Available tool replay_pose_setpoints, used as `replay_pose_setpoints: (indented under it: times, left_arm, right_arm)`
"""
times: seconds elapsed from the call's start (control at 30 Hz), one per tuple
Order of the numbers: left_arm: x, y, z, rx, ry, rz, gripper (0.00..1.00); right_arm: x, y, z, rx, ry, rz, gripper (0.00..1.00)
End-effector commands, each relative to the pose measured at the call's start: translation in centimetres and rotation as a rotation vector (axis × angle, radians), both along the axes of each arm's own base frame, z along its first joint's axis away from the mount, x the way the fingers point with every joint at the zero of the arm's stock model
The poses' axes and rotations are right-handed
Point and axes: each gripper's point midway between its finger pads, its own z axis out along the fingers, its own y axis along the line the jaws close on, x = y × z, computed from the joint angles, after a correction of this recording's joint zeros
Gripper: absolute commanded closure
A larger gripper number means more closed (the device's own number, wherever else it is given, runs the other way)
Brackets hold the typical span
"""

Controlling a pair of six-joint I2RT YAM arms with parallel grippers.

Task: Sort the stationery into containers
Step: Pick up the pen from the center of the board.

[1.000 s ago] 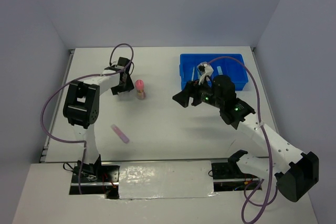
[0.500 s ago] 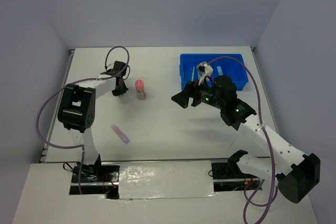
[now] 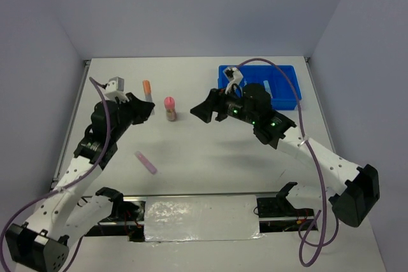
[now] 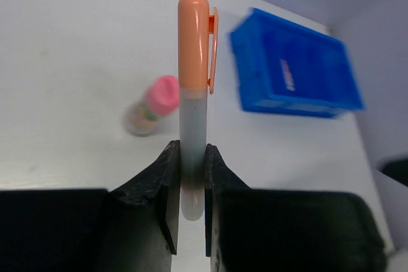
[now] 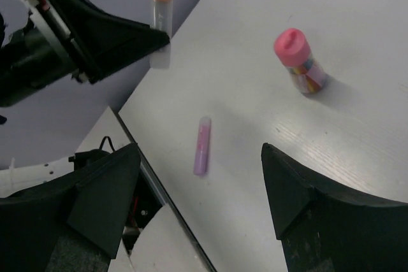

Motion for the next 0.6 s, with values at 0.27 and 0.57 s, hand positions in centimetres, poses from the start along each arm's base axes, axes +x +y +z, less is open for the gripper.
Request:
replay_pose_setpoints:
  times: [0.27, 0.57]
  left_arm:
    - [-8.1, -9.4, 6.2, -0.232, -0.304, -0.606, 1.00]
    - [-8.8, -10.2, 6.0, -0.293, -0.305, -0.652, 0.97]
  right_arm:
    - [0.0, 8.5, 6.0, 0.110, -0.101, 0.060, 0.16]
    - [1.4, 10.8, 3.3, 0.024, -0.070, 0.000, 0.20]
